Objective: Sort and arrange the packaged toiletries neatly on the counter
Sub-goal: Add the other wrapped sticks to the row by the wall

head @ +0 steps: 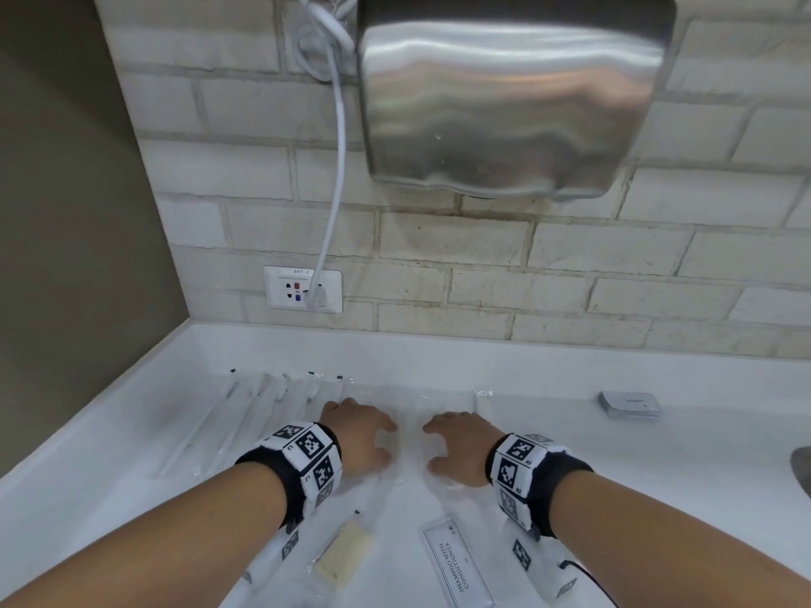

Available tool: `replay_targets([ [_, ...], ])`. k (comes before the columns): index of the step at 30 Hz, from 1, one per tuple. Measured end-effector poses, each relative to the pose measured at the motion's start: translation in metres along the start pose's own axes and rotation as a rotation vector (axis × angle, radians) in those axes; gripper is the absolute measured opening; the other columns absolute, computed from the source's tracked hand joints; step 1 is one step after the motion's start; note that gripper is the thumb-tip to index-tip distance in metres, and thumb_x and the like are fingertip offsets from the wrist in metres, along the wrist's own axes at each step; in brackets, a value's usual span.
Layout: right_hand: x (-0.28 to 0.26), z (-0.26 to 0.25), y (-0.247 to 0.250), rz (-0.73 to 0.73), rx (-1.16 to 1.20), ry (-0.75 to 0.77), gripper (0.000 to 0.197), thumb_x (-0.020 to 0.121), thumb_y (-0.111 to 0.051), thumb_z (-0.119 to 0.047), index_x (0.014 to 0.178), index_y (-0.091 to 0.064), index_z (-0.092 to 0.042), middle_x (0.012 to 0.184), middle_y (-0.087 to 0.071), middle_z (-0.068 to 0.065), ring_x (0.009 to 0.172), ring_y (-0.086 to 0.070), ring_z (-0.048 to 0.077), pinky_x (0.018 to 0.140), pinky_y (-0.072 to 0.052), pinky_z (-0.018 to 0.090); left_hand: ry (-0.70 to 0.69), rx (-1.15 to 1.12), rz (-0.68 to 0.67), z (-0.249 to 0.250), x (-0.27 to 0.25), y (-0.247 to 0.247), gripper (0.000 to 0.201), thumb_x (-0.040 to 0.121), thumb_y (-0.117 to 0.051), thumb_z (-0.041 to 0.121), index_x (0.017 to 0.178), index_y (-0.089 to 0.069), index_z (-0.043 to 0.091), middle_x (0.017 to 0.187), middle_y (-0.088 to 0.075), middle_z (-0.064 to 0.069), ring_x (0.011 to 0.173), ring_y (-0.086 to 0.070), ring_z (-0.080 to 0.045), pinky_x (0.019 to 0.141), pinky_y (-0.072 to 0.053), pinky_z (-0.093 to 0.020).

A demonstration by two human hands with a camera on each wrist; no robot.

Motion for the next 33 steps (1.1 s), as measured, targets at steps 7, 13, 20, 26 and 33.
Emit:
replay_targets([
  [7,-0.018,0.031,-0.008,-0.076,-0.089,-0.075,0.079,0.085,-0.055,-0.051,0.151,-0.025,-0.019,0.159,-0.023,0.004,0.147,-0.016,0.024,0.121,-0.003,0.042,-0.108,0.121,0.037,0.046,0.003,-0.01,0.069,0.088,-0.046,0.058,0.15,-0.03,0.033,0.155,-0.034,0.005,0.145,-0.022,-0.025,0.116,-0.017,-0.041],
  [13,-0.022,0.037,-0.017,-0.053,-0.043,-0.041,0.079,0.086,-0.054,-0.052,0.152,-0.022,-0.02,0.158,-0.026,0.002,0.147,-0.018,0.024,0.121,-0.004,0.041,-0.124,0.224,0.004,0.057,0.003,-0.015,0.064,0.086,-0.048,0.058,0.141,-0.044,0.027,0.15,-0.042,0.005,0.141,-0.027,-0.029,0.113,-0.02,-0.043],
  [20,-0.018,0.037,-0.016,-0.044,-0.038,-0.034,0.076,0.087,-0.053,-0.049,0.151,-0.024,-0.02,0.157,-0.028,0.003,0.147,-0.018,0.024,0.121,-0.003,0.04,-0.1,0.218,0.002,0.051,0.001,-0.012,0.069,0.085,-0.051,0.059,0.147,-0.036,0.033,0.156,-0.033,0.01,0.145,-0.021,-0.024,0.115,-0.012,-0.039],
  [26,-0.012,0.038,-0.016,-0.05,-0.038,-0.041,0.076,0.084,-0.056,-0.048,0.149,-0.028,-0.021,0.154,-0.033,0.004,0.144,-0.023,0.023,0.121,-0.007,0.039,-0.094,0.218,0.001,0.051,0.004,-0.013,0.068,0.082,-0.053,0.059,0.144,-0.041,0.033,0.15,-0.043,0.009,0.139,-0.031,-0.023,0.114,-0.018,-0.039],
  [33,-0.024,0.049,0.003,0.011,0.072,-0.08,0.072,0.085,-0.055,-0.038,0.15,-0.026,-0.026,0.158,-0.026,0.0,0.145,-0.023,0.022,0.12,-0.014,0.036,-0.072,0.167,0.052,0.056,0.007,-0.007,0.066,0.082,-0.052,0.057,0.144,-0.04,0.035,0.148,-0.045,0.007,0.14,-0.032,-0.021,0.113,-0.019,-0.038],
])
Point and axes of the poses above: each hand's wrist, its own x-axis towards the middle knuckle, its own y-axis out of the back of the hand, z = x × y, the point moved 2 cm from there along x, towards the middle knuckle
